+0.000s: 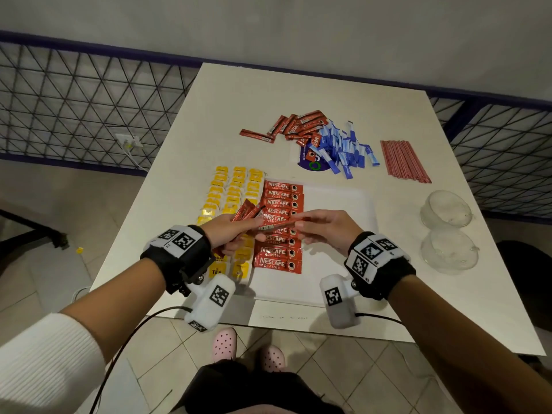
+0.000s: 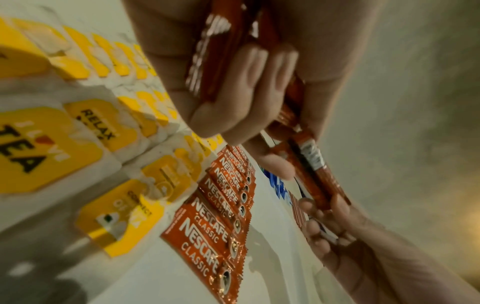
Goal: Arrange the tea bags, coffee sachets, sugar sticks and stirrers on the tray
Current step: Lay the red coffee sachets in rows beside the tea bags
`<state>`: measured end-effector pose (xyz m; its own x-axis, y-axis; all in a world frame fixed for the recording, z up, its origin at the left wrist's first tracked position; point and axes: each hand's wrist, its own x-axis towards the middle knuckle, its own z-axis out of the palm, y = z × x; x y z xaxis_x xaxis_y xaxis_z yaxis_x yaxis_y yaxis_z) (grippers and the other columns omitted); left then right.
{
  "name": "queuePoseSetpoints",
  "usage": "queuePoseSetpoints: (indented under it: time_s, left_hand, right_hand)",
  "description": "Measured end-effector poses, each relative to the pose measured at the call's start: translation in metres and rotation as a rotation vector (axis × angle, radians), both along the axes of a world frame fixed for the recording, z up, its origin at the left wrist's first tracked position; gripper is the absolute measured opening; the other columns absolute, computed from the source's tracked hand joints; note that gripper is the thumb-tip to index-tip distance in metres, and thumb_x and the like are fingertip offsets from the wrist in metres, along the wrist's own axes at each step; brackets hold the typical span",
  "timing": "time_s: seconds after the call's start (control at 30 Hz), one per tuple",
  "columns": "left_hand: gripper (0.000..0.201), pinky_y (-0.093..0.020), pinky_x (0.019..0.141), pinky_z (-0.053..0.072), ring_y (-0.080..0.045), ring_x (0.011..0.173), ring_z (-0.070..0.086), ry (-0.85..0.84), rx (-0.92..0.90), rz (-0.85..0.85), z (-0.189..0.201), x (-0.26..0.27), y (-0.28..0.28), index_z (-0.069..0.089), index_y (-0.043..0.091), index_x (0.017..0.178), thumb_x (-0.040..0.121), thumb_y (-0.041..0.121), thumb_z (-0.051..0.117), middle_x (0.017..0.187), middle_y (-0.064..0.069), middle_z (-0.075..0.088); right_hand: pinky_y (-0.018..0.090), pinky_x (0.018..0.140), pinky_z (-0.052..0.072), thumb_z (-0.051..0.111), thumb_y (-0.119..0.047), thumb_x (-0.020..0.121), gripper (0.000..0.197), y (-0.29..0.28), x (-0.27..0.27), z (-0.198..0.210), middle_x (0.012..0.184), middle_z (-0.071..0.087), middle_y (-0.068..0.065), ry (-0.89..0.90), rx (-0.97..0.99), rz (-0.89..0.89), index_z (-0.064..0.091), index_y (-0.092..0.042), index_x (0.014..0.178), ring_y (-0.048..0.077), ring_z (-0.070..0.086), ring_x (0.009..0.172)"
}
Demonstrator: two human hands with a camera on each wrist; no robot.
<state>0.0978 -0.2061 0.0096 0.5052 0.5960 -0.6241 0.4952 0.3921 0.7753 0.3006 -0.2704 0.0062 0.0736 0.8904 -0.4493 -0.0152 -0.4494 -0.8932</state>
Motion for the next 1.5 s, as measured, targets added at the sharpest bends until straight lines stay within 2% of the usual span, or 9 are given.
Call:
queuePoseSetpoints:
  time_s: [0.1, 0.27, 0.4, 0.5, 0.6, 0.67, 0.87, 1.07, 1.5]
  left_hand:
    - [0.023, -0.016, 0.035, 0.021, -0.008, 0.029, 0.025, 0.021, 0.037, 0.063, -0.010, -0.005, 0.006, 0.050, 0.017, 0.069, 0.086, 0.022, 0.064, 0.036, 0.006, 0.033]
    - [0.018, -0.015, 0.031, 0.023, -0.006, 0.027, 0.028, 0.061, 0.094, 0.109, -0.014, -0.005, 0.005, 0.051, 0.019, 0.079, 0.083, 0.013, 0.067, 0.035, 0.008, 0.037]
    - [0.019, -0.014, 0.031, 0.025, -0.004, 0.027, 0.030, 0.073, 0.112, 0.135, -0.017, -0.004, 0.001, 0.052, 0.018, 0.080, 0.081, 0.012, 0.070, 0.035, 0.009, 0.043]
    - [0.019, -0.014, 0.034, 0.032, -0.002, 0.030, 0.041, 0.124, 0.146, 0.081, -0.016, -0.001, -0.005, 0.054, 0.018, 0.083, 0.079, 0.016, 0.072, 0.044, 0.010, 0.052]
    - [0.018, -0.020, 0.066, 0.048, -0.008, 0.070, 0.061, 0.205, 0.223, -0.035, -0.018, 0.002, -0.013, 0.057, 0.023, 0.087, 0.078, 0.021, 0.073, 0.079, 0.004, 0.063]
    - [0.022, -0.026, 0.084, 0.046, -0.016, 0.090, 0.060, 0.292, 0.277, -0.145, -0.020, 0.004, -0.017, 0.059, 0.020, 0.096, 0.079, 0.025, 0.072, 0.091, 0.003, 0.063]
    - [0.019, -0.023, 0.079, 0.039, -0.020, 0.096, 0.057, 0.441, 0.454, -0.317, -0.023, 0.008, -0.023, 0.052, 0.020, 0.089, 0.083, 0.026, 0.068, 0.093, 0.001, 0.058]
    - [0.046, -0.023, 0.088, 0.042, -0.016, 0.107, 0.058, 0.490, 0.436, -0.458, -0.026, 0.015, -0.024, 0.054, 0.019, 0.123, 0.083, 0.038, 0.066, 0.119, 0.000, 0.063]
    - [0.047, -0.029, 0.088, 0.047, -0.018, 0.107, 0.058, 0.695, 0.591, -0.737, -0.031, 0.024, -0.033, 0.048, 0.027, 0.126, 0.086, 0.047, 0.059, 0.119, 0.003, 0.060]
  right_hand:
    - [0.015, 0.068, 0.054, 0.066, 0.002, 0.079, 0.023, 0.001, 0.000, -0.001, 0.098, 0.065, 0.003, -0.055, -0.030, 0.067, 0.069, -0.015, 0.094, 0.014, 0.063, 0.086]
    - [0.024, 0.080, 0.054, 0.058, 0.012, 0.081, 0.031, 0.001, -0.002, -0.003, 0.111, 0.061, 0.009, -0.026, -0.084, 0.098, 0.068, -0.016, 0.090, 0.020, 0.061, 0.094]
    - [0.021, 0.069, 0.056, 0.064, 0.005, 0.081, 0.033, -0.004, -0.002, -0.006, 0.085, 0.063, 0.011, -0.001, -0.069, 0.059, 0.060, -0.009, 0.110, 0.018, 0.061, 0.071]
    - [0.019, 0.065, 0.056, 0.068, 0.001, 0.079, 0.029, -0.008, 0.002, -0.012, 0.074, 0.065, 0.011, -0.056, -0.128, 0.048, 0.061, -0.005, 0.106, 0.015, 0.062, 0.062]
    - [0.017, 0.060, 0.056, 0.065, 0.002, 0.081, 0.021, -0.014, 0.004, -0.018, 0.074, 0.066, 0.013, -0.070, -0.216, 0.074, 0.060, 0.003, 0.102, 0.011, 0.064, 0.055]
    - [0.017, 0.059, 0.056, 0.061, 0.003, 0.084, 0.019, -0.020, 0.004, -0.021, 0.076, 0.065, 0.015, -0.067, -0.262, 0.101, 0.060, 0.007, 0.102, 0.011, 0.064, 0.053]
    - [0.021, 0.060, 0.056, 0.060, 0.001, 0.086, 0.012, -0.039, -0.001, -0.033, 0.074, 0.063, 0.015, -0.105, -0.347, 0.134, 0.058, 0.004, 0.098, 0.015, 0.061, 0.056]
    - [0.026, 0.061, 0.055, 0.062, 0.001, 0.085, 0.010, -0.043, -0.013, -0.045, 0.071, 0.064, 0.014, -0.161, -0.406, 0.131, 0.054, -0.005, 0.084, 0.018, 0.061, 0.055]
    - [0.021, 0.055, 0.051, 0.066, -0.016, 0.086, 0.016, -0.043, -0.018, -0.044, 0.069, 0.063, 0.009, -0.266, -0.453, 0.155, 0.056, -0.005, 0.078, 0.014, 0.059, 0.054]
